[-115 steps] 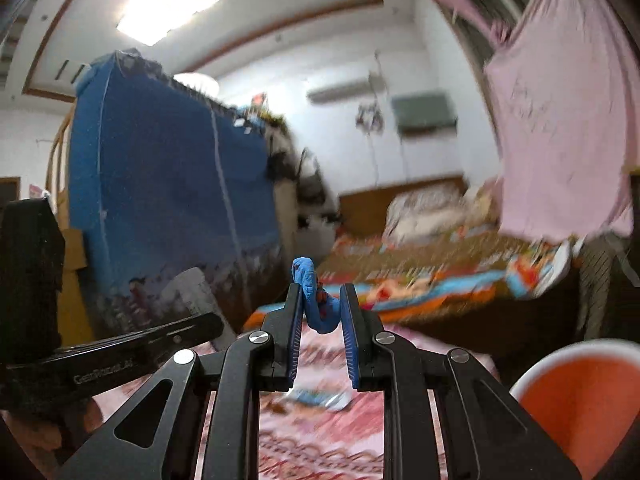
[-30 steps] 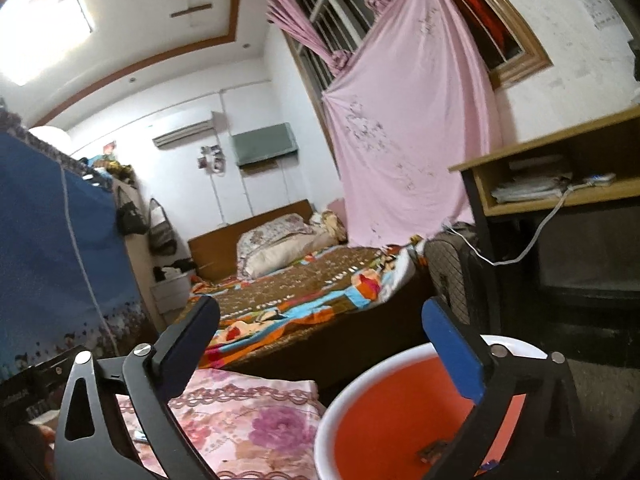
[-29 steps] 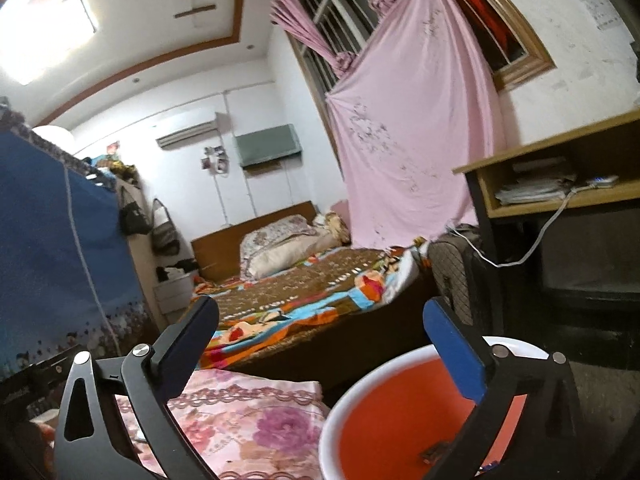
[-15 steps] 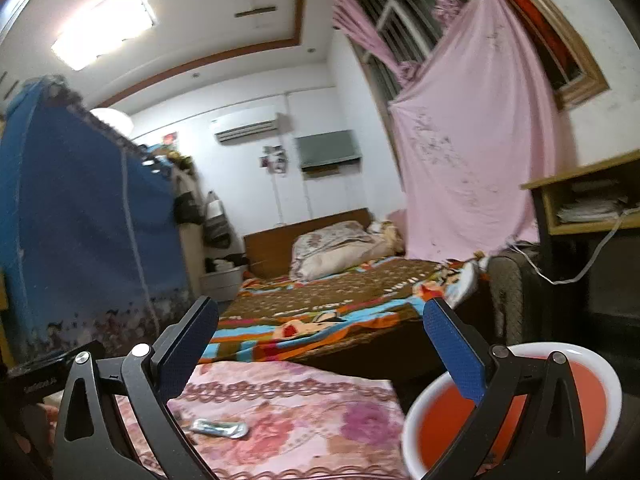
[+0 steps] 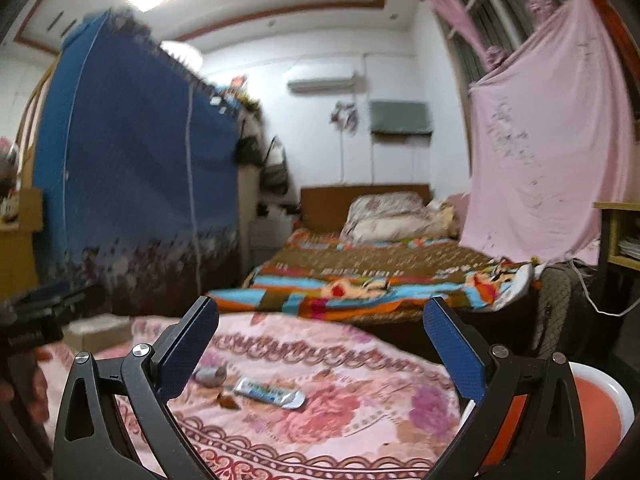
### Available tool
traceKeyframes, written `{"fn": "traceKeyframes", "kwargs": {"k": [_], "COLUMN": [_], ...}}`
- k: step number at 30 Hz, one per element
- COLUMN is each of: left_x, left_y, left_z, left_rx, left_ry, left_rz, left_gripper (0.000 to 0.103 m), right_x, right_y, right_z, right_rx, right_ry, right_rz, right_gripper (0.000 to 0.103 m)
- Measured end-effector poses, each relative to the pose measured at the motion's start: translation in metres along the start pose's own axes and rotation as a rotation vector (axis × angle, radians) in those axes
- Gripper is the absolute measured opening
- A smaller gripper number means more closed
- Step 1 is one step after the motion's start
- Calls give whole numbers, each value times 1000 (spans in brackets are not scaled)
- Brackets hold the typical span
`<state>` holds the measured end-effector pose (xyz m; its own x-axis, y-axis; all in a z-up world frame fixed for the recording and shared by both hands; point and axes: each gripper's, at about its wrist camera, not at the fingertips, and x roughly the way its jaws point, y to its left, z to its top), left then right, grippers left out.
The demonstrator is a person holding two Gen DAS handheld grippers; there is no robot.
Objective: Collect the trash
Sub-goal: 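Move both open tools back over the trash on the quilt, then grasp the yellow cylinder with the left tool while the right tool grasps the toothpaste tube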
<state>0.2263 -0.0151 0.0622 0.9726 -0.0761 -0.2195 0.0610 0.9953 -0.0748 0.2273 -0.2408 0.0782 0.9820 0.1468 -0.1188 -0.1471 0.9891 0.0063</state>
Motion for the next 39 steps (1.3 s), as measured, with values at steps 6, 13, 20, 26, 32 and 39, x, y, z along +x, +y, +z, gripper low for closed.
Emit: {"fn": "traceKeyframes", "kwargs": {"k": [6,13,20,26,32,39], "left_x": [30,71,102,118,130,136], "left_y": [13,21,13,6,2,-9], "left_z": [-6,-27,-41,-44,-42,-44], "left_rx": [-54,-140,-127,-90,-66,-18], "left_ry": [142,367,544,604,632,645], "left_rz": [-8,-28,-101,-121,-122,-142], "left_gripper": [90,60,39,28,26,8], "right_x": [29,65,98,113,125,130], "right_y": [6,1,4,20,35,27], "right_z": [-6,-19,-37,-50,-59,-59], "right_rx": [-19,11,15,-59,-195,-162], "right_ry": [121,322,525,636,697,722], "right_rz": [14,50,147,189,151,230], "right_gripper": [103,102,86,72,71,67]}}
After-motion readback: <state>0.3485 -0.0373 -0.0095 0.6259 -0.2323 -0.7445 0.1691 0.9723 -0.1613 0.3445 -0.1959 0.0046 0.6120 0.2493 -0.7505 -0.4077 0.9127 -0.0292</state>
